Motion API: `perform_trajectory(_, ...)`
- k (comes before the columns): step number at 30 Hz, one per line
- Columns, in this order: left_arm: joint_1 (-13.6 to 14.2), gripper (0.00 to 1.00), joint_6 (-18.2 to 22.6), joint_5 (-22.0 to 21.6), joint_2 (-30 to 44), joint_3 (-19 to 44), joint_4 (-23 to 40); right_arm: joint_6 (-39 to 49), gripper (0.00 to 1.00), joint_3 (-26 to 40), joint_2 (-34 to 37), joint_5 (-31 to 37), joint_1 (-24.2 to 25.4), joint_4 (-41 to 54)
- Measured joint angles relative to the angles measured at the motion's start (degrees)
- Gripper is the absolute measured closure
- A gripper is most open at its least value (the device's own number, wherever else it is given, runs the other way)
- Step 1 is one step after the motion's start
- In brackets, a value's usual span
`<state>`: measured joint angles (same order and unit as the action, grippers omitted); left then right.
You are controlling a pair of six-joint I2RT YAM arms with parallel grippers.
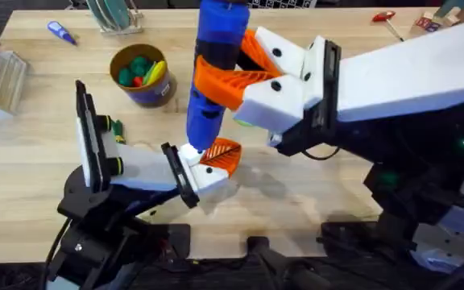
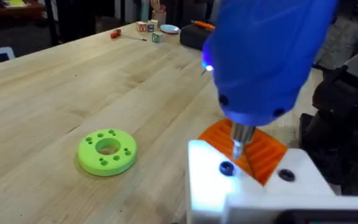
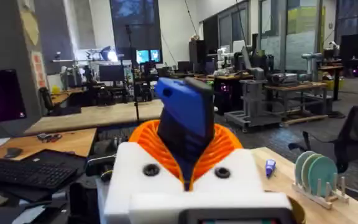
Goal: Pick up the gripper from the table and insert it into the empty holder that is missing its gripper. Then pick up a screw, insert it into the mounting hole, and use the screwdriver to tighten it. Finally, clean up the table by picking up the vegetable and placing it into the bucket.
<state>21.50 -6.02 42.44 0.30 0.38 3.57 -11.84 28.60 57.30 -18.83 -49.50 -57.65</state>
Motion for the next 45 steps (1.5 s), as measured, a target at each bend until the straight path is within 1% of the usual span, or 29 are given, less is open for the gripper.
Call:
perform_trajectory(7,0.0,0.995,0.0,0.0,0.0,0.0,0.0,0.0,0.978,0.0,0.0,0.6,0.0,1.0)
perform_trajectory(32,0.0,0.995,0.0,0.0,0.0,0.0,0.0,0.0,0.978,0.0,2.2,2.1,-0.2,0.3)
perform_trajectory(39,0.0,0.995,0.0,0.0,0.0,0.0,0.0,0.0,0.978,0.0,2.3,2.1,-0.3,-3.8)
perform_trajectory(45,0.0,0.995,0.0,0.0,0.0,0.0,0.0,0.0,0.978,0.0,2.3,2.1,-0.3,-3.8)
